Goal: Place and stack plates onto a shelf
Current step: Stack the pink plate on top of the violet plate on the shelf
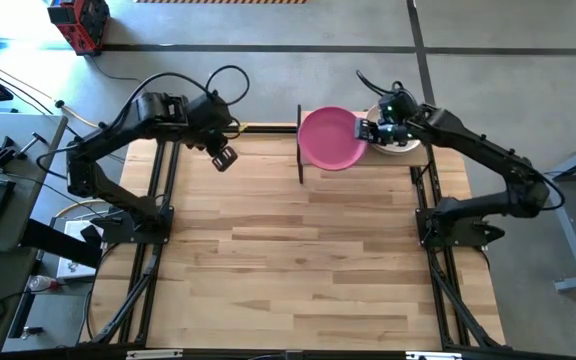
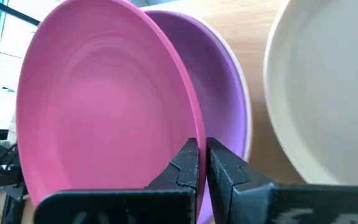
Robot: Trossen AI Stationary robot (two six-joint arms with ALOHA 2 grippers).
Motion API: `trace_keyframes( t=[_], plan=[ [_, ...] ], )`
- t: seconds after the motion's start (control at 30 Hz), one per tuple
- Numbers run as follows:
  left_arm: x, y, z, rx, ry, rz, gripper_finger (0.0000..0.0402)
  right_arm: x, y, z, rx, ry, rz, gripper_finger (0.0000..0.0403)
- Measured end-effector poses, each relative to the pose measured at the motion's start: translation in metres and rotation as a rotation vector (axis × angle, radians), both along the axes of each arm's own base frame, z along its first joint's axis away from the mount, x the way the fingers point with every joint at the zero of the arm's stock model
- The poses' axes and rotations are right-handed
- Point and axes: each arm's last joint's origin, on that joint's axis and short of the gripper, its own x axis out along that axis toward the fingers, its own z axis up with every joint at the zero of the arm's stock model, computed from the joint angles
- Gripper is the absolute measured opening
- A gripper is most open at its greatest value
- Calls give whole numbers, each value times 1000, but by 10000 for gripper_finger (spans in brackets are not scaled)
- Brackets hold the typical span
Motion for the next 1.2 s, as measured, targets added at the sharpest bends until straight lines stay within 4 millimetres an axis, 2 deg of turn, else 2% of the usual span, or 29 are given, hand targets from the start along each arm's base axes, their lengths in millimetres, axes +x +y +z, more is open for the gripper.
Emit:
trace_keyframes(
  t=[0.37, 0.9, 1.0, 1.2],
  plan=[
    [-5, 12, 0, 4, 8, 37, 65, 5, -10, -10, 25, 35, -17, 0],
    [-6, 14, 0, 11, 20, 27, 65, 3, -12, -10, -17, 71, -64, 2],
    [-6, 14, 0, 11, 20, 27, 65, 3, -12, -10, -16, 70, -64, 14],
    [-6, 14, 0, 11, 20, 27, 65, 3, -12, -10, -16, 68, -69, 64]
  ],
)
